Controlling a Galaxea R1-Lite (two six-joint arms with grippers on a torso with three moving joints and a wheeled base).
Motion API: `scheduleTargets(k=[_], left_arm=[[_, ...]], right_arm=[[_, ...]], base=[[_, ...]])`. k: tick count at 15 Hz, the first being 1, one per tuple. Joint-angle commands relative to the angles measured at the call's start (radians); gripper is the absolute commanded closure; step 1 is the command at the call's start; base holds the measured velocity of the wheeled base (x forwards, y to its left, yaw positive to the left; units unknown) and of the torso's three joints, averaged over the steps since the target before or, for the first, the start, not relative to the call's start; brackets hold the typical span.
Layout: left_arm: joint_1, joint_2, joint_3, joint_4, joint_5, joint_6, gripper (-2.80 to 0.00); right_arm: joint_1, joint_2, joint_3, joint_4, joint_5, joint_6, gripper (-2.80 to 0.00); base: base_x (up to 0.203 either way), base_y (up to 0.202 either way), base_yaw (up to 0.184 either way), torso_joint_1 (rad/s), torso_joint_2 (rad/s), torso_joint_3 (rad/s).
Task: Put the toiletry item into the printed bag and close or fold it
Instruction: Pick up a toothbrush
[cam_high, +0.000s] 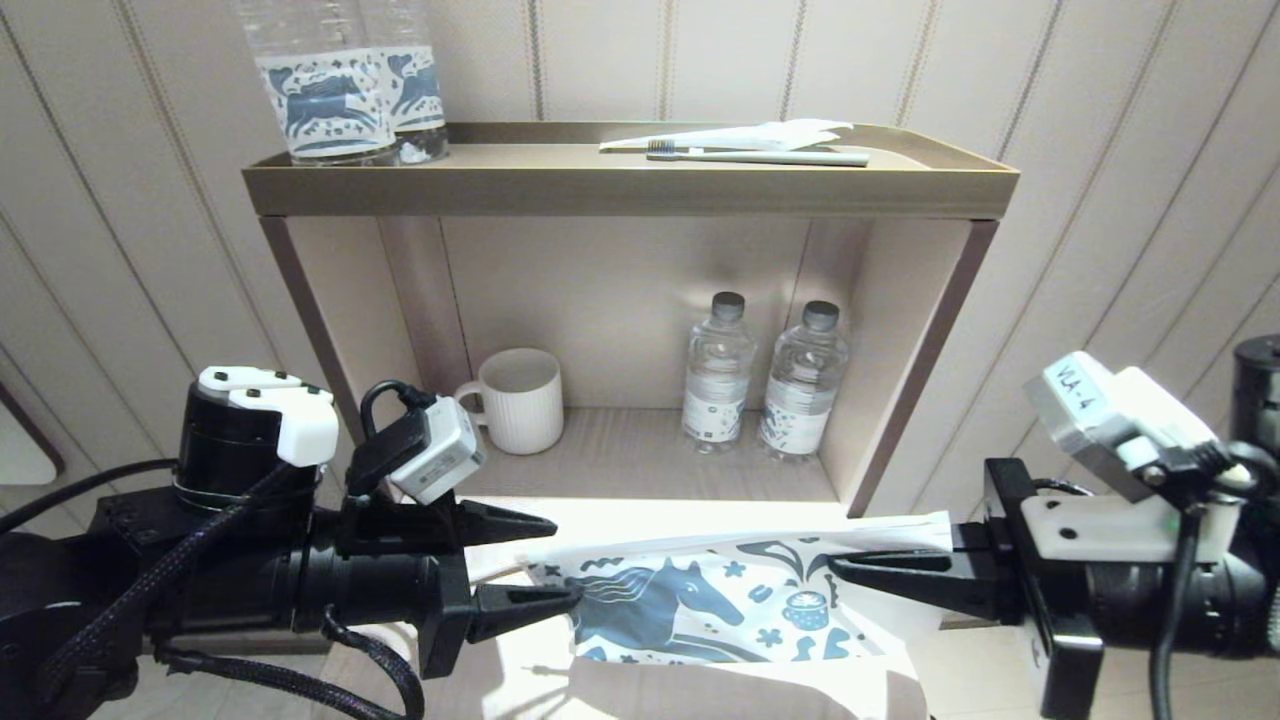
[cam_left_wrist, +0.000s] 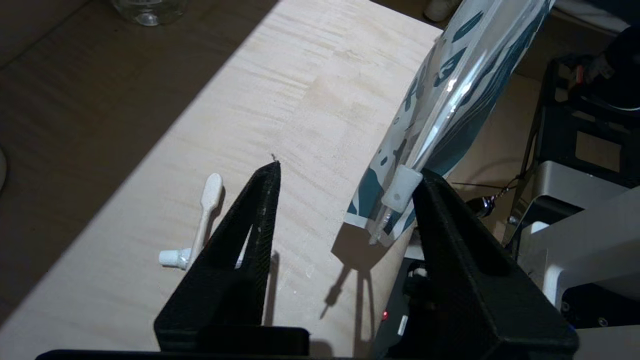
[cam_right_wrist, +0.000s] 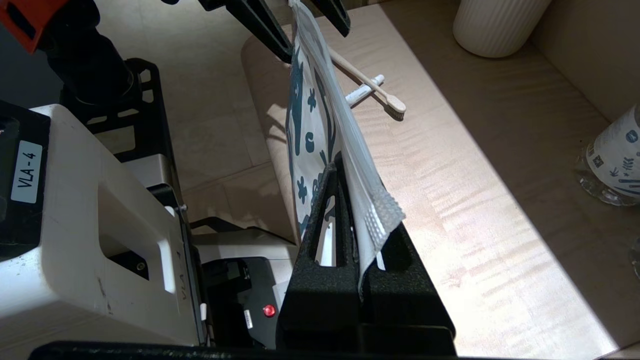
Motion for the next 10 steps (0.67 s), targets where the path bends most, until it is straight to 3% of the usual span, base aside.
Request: scheduleTargets(k=[1, 10], left_arm=[[0.000, -0.002, 0.001, -0.003, -0.005, 0.002, 0.00], [-0.029, -0.009, 0.010, -0.003, -0.046, 0.019, 0.00]], right_arm=[[0.000, 0.003, 0.000, -0.002, 0.004, -0.002, 0.00], [0.060, 0.060, 0.036, -0.009, -0.001, -0.006, 0.00]], base=[[0.000, 0.000, 0.000, 0.000, 0.00, 0.000], [0.000, 0.000, 0.000, 0.000, 0.00, 0.000]])
